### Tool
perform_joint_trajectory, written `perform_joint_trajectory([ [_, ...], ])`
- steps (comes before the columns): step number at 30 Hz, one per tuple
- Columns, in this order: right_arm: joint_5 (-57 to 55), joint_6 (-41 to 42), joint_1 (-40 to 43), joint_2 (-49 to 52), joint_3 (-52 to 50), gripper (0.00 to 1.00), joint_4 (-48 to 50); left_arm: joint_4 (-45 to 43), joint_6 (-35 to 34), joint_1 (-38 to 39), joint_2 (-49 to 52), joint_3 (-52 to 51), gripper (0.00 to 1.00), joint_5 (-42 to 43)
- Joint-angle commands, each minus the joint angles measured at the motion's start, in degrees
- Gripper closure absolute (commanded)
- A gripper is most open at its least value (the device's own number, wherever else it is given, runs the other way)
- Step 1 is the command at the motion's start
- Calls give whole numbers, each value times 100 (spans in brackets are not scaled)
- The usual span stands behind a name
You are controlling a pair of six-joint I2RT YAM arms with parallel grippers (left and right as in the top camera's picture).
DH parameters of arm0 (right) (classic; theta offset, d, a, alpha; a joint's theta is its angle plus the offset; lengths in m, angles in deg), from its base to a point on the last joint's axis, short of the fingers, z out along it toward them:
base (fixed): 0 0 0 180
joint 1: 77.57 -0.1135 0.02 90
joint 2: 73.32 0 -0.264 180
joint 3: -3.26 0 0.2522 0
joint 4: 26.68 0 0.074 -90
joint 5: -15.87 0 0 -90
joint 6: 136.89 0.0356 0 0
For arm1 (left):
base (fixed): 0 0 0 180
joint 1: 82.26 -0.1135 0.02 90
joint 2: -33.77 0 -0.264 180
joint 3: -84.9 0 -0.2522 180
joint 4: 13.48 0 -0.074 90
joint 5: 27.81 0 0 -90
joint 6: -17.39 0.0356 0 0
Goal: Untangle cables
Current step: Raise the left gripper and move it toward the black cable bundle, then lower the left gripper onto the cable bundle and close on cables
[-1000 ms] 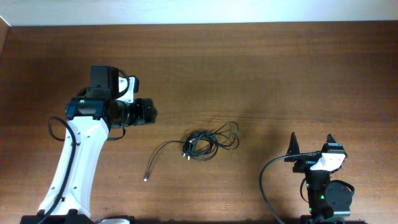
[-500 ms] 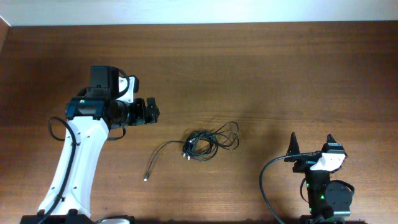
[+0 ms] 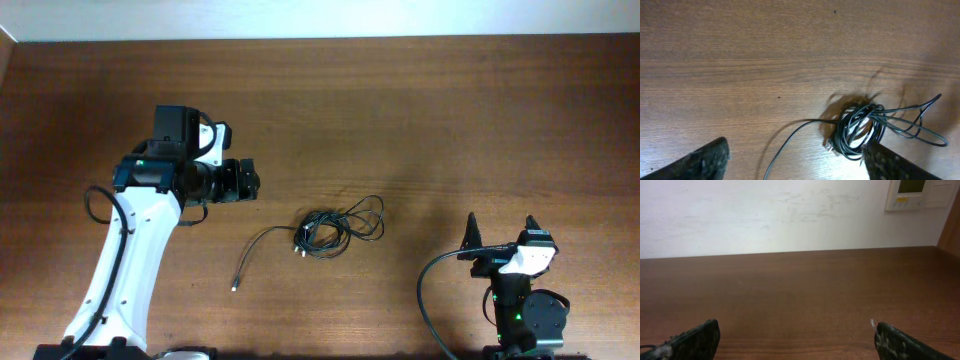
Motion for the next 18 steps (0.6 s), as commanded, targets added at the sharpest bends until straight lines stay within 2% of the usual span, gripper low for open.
perform_joint_trajectory([
  [1,-26,46,-37,-22,-26,1,-37,-11,24,7,33,81,15,2],
  [8,-28,46,-37,-22,-26,2,-37,-11,24,7,33,81,16,2],
  [11,-26,46,-35,-22,-26,2,-37,-13,24,7,33,81,22,2],
  [18,-28,46,-37,-22,-26,2,-37,-15,24,7,33,81,23,-2],
])
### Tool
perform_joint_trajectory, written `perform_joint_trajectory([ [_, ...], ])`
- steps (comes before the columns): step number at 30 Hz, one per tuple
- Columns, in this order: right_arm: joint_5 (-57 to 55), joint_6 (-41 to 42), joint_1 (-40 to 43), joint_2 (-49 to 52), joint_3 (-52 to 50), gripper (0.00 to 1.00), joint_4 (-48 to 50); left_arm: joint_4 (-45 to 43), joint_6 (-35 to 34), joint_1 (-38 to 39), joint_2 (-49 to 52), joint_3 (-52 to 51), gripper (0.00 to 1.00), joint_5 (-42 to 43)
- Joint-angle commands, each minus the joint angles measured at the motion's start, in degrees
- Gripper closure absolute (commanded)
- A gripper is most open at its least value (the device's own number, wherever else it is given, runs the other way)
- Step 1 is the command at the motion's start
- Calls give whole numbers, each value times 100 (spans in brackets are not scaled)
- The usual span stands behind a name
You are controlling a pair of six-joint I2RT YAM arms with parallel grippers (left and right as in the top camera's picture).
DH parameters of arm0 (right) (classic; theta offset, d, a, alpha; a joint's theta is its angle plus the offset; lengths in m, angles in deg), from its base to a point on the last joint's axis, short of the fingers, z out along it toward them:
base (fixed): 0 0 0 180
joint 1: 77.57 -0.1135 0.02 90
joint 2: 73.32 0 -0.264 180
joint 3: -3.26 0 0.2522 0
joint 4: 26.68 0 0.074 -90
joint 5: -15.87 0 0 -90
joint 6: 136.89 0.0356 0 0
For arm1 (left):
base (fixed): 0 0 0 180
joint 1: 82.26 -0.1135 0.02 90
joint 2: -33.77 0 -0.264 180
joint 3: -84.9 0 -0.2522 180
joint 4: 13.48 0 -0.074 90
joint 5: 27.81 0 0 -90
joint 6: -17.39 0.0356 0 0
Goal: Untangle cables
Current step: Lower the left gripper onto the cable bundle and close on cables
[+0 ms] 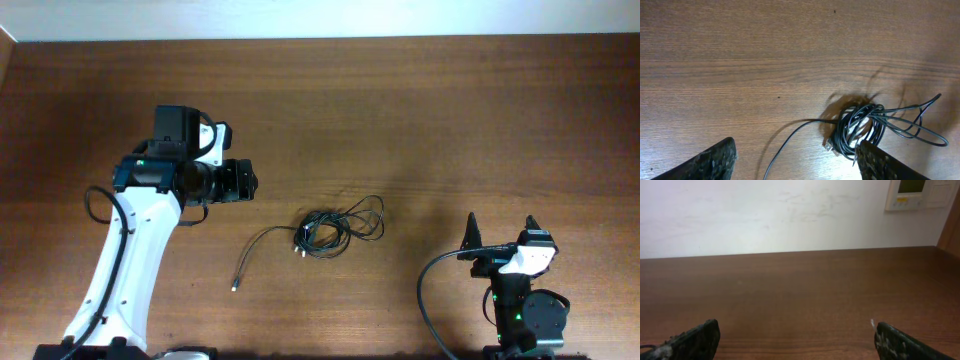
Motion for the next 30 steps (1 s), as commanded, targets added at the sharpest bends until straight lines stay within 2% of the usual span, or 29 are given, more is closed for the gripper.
perform_joint_trajectory([
  [1,-26,46,-37,-22,-26,1,-37,-33,26,7,33,81,23,-4],
  [2,-28,46,-37,-22,-26,2,-37,-50,26,7,33,81,24,-20],
  [4,-26,46,-37,-22,-26,2,-37,-133,26,7,33,81,38,-22],
  [6,-26,46,-37,-22,-26,2,-37,-216,26,7,33,81,53,-22],
  [7,-28,46,-37,-22,-26,2,-37,-271,26,7,33,81,69,-22],
  [8,-26,46,-35,-22,-26,2,-37,-315,24,7,33,81,78,-20],
  [10,-28,46,-35,-22,-26,2,-37,-382,24,7,44,81,90,-22],
  [17,-26,46,-37,-22,-26,2,-37,-579,-164,55,468,81,90,-17],
  [20,-26,46,-35,-22,-26,2,-37,-660,-162,350,778,83,100,-20],
  [24,-28,46,-37,-22,-26,1,-37,-682,-162,944,1093,83,100,-22],
  [25,-26,46,-37,-22,-26,2,-37,-678,-162,1158,1143,83,97,-22],
  [26,-26,46,-37,-22,-26,2,-37,-673,-160,1290,1178,83,85,-22],
  [28,-26,46,-35,-22,-26,2,-37,-608,-157,1628,1281,83,73,-59],
  [30,-28,46,-37,-22,-26,1,-37,-485,-162,1928,1425,83,67,-63],
])
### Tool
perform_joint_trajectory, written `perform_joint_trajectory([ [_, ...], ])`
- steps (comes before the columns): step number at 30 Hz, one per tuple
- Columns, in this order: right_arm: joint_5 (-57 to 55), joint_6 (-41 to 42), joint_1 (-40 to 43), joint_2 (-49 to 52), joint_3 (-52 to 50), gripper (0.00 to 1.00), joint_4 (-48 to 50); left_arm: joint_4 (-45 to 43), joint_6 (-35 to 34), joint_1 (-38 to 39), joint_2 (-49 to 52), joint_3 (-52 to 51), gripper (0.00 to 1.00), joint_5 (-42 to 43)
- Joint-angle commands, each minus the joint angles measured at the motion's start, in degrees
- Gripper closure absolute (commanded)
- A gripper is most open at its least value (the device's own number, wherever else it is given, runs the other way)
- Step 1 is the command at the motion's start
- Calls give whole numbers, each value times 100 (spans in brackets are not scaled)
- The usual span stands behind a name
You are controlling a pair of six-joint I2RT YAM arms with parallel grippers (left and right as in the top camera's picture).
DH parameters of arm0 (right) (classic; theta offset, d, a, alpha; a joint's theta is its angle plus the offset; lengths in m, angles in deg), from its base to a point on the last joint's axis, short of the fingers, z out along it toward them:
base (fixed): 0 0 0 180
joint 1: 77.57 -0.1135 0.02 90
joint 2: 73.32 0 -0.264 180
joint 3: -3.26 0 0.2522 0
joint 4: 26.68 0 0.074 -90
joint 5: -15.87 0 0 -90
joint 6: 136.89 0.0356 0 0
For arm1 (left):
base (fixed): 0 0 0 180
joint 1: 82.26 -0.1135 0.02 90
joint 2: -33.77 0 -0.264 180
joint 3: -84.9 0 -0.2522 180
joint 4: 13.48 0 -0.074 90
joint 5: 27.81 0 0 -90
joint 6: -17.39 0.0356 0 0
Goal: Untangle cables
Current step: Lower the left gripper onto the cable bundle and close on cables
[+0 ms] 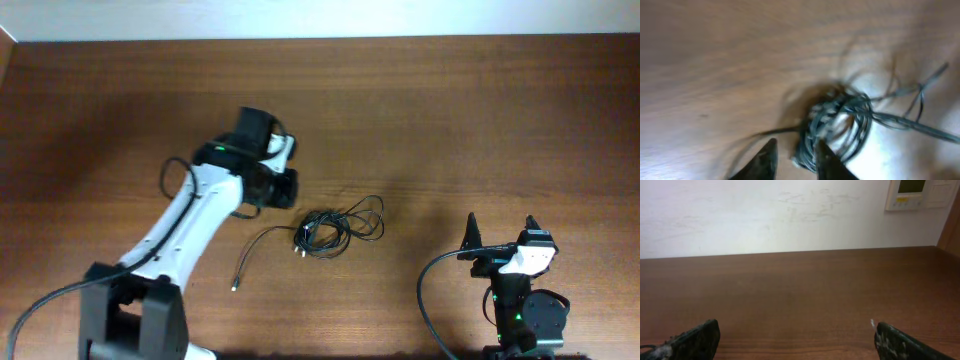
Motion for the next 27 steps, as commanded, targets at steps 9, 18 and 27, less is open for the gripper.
perform_joint_trajectory([
  [9,-26,46,-37,-22,-26,2,-37,111,-7,953,942,83,43,-20],
  [18,-26,46,-35,-22,-26,2,-37,-295,-503,951,1134,83,38,-476],
  [27,-26,46,-37,-22,-26,2,-37,-728,-1016,951,1137,83,48,-920],
])
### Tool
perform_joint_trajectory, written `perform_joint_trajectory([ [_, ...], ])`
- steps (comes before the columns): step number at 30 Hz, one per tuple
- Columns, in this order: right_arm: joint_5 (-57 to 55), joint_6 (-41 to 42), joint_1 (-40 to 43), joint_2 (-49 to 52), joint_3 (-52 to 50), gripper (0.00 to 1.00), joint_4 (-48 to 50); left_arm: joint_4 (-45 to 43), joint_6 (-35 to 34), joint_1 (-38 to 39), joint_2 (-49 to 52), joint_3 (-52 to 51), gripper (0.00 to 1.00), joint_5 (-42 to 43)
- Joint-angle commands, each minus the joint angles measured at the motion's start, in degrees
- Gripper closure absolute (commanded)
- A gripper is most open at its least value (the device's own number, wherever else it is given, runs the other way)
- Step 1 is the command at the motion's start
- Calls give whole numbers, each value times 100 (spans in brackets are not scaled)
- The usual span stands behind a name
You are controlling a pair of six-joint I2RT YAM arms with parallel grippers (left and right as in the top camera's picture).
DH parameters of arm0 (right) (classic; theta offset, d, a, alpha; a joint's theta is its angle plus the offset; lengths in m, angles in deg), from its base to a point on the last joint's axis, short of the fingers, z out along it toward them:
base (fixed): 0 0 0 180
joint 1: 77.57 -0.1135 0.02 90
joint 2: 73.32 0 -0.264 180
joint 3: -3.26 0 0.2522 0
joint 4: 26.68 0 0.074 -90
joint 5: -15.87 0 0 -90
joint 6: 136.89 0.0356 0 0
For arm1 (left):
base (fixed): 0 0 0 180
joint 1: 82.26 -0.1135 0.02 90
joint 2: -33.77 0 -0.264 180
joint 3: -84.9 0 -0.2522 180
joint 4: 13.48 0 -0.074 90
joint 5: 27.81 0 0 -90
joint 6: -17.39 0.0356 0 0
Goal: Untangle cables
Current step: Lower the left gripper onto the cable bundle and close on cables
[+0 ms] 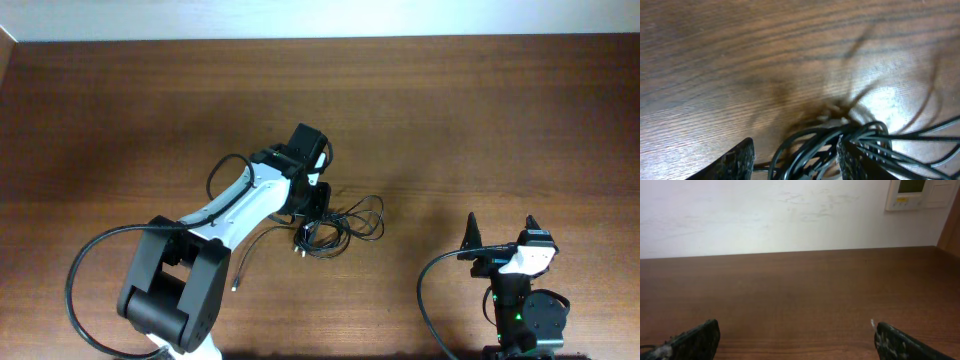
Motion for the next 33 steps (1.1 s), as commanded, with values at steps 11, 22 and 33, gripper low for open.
perform_joint_trajectory([
  [11,-28,44,-37,-22,-26,2,-37,916,-205,13,72,79,71,-155],
  [22,-26,44,-37,-22,-26,2,-37,1139,-205,195,72,74,70,-138],
  [33,-26,44,-35,-22,-26,2,-37,1073,-205,227,72,74,68,-157],
])
